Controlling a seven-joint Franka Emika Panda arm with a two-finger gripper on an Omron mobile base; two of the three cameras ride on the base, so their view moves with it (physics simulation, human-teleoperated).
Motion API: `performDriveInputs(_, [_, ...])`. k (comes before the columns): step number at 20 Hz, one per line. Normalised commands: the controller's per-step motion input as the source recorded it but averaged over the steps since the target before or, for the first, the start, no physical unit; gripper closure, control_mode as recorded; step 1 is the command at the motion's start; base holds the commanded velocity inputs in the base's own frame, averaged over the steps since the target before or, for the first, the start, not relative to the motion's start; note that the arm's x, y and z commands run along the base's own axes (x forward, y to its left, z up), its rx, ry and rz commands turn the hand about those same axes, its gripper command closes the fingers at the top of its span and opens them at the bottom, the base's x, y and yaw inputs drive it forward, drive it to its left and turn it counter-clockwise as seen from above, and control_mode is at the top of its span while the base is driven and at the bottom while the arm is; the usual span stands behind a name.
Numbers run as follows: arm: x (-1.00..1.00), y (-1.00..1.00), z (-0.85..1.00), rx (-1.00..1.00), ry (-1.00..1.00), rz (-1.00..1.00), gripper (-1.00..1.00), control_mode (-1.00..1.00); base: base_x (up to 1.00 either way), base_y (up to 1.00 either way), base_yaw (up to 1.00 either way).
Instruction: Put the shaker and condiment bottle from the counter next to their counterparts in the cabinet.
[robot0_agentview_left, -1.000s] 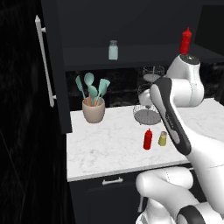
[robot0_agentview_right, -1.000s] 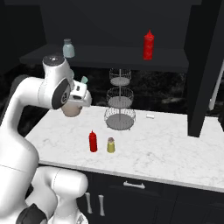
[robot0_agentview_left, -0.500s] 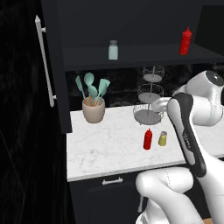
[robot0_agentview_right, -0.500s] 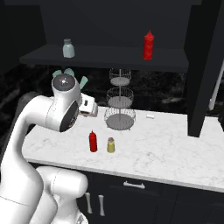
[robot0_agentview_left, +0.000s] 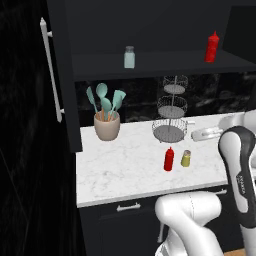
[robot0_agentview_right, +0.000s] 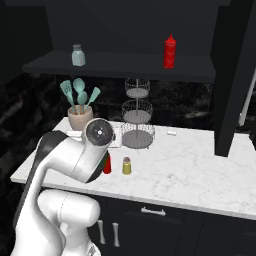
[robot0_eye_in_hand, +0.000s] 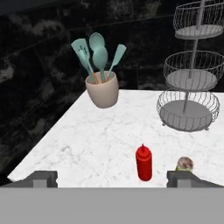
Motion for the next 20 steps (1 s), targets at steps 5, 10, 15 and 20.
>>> performDriveInputs(5, [-0.06,-0.25,-0.13,0.01,-0.14,0.27,-1.0,-1.0,0.0,0.0,0.0])
performDriveInputs(10, [0.0,-0.27,-0.1,0.0,-0.08,0.33,-1.0,-1.0,0.0,0.0,0.0])
performDriveInputs(15, [0.0,-0.38,-0.13,0.0,-0.09,0.36,-1.0,-1.0,0.0,0.0,0.0])
performDriveInputs(20, [0.0,-0.42,-0.07,0.03,-0.05,0.26,-1.0,-1.0,0.0,0.0,0.0])
